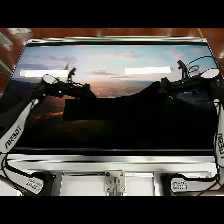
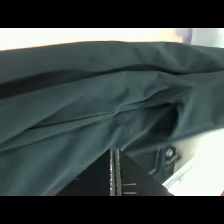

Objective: Fold the shirts.

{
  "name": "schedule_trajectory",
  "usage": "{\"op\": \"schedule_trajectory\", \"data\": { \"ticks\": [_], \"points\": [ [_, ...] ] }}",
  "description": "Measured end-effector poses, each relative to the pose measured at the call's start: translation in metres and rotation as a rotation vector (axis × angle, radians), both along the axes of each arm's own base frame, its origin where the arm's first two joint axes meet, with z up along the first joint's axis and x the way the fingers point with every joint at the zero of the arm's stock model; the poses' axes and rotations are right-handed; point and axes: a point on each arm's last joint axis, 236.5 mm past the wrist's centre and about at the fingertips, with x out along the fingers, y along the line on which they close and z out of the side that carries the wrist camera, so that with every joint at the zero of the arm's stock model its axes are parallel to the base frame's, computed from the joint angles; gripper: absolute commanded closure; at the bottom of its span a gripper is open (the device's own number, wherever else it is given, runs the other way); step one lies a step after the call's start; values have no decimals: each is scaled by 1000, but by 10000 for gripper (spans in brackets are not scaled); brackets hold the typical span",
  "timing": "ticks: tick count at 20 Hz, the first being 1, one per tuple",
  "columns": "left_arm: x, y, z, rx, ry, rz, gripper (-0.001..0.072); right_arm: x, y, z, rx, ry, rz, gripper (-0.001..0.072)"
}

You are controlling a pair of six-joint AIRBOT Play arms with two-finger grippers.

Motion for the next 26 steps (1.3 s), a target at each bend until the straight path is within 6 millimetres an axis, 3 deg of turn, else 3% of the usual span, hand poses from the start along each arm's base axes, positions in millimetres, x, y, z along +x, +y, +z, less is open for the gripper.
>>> {"op": "schedule_trajectory", "data": {
  "ticks": [6, 11, 14, 16, 18, 20, 21, 23, 26],
  "points": [
    [-46, -110, -27, -102, 60, -112, 668, -47, 10, 63, -53, -31, 42, 634],
    [-95, -186, -49, -205, 163, -168, 668, -65, 17, 85, -64, -43, 40, 634],
    [-118, -214, -53, -253, 202, -212, 669, -65, 25, 89, -69, -54, 35, 634],
    [-108, -213, -49, -270, 191, -190, 670, -63, 39, 90, -72, -73, 52, 634],
    [-85, -195, -35, -274, 145, -161, 670, -59, 61, 87, -81, -100, 77, 634],
    [-48, -157, -13, -242, 60, -112, 670, -55, 90, 81, -79, -126, 118, 634],
    [-27, -127, 3, -212, 7, -82, 670, -53, 106, 77, -77, -138, 138, 635],
    [13, -57, 33, -124, -96, 7, 670, -51, 141, 64, -74, -158, 185, 634],
    [52, 79, 90, 21, -232, 194, 670, -48, 194, 31, -67, -158, 235, 634]
  ]
}}
